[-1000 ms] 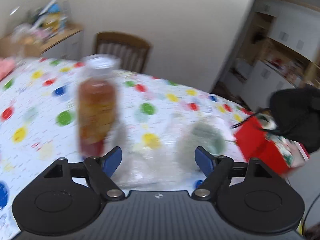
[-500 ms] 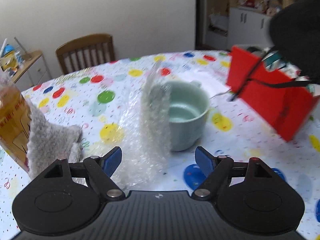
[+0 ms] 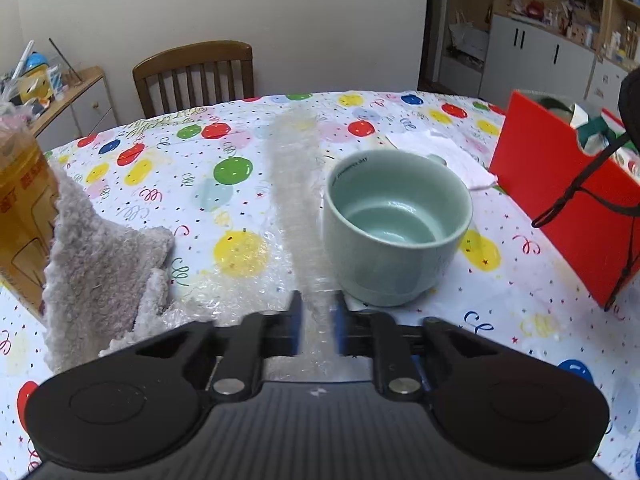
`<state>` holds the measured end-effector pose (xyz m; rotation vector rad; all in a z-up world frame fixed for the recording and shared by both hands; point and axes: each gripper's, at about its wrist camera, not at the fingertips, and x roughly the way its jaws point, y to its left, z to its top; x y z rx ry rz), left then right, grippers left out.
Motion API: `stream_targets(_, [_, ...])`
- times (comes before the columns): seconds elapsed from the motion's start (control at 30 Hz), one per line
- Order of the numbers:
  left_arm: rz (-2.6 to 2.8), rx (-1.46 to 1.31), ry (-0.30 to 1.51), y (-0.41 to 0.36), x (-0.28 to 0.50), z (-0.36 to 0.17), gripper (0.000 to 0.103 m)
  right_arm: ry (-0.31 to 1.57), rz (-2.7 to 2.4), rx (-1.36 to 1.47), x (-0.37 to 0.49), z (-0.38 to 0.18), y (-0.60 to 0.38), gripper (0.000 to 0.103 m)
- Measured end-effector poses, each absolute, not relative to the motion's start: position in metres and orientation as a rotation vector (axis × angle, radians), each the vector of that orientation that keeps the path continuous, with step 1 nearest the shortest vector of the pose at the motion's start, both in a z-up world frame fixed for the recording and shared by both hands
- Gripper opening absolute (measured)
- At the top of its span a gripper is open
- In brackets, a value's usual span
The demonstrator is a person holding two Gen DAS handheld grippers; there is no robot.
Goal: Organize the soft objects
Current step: 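Carry the black mask and bubble wrap with both tools over the shoebox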
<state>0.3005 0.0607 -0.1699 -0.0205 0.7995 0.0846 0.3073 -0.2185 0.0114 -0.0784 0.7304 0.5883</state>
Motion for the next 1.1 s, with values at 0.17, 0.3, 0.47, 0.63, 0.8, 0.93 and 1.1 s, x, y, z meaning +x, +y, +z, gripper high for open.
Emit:
stream_targets(0.17, [0.095,-0.056,0.776,0.066,0.294,-0.156,0.005,0.726,0.577,-0.046,0.315,0.014,-0.232,0.020])
stream_targets(0.3, [0.109,-0.094,0.759,0.071,0.289,-0.139,0.005,0.721,0.567,-0.030,0.321,0.016,-0.247,0.020])
stream_targets(0.47, [0.134,-0.135,0.725,0.077,0.276,-0.105,0.005,0.697,0.560,-0.002,0.329,0.022,-0.272,0.020])
stream_targets(0.63, [0.150,-0.183,0.680,0.075,0.263,-0.065,0.005,0.666,0.552,0.010,0.341,0.030,-0.300,0.020])
stream_targets(0.8, [0.156,-0.210,0.638,0.061,0.256,-0.027,0.005,0.632,0.543,0.024,0.352,0.037,-0.331,0.020])
stream_targets(0.93, [0.136,-0.241,0.603,0.044,0.254,0.000,0.005,0.602,0.523,0.031,0.361,0.043,-0.353,0.020])
stream_targets(1.1, [0.074,-0.235,0.570,0.004,0.260,0.027,0.005,0.570,0.482,0.023,0.380,0.044,-0.382,0.020])
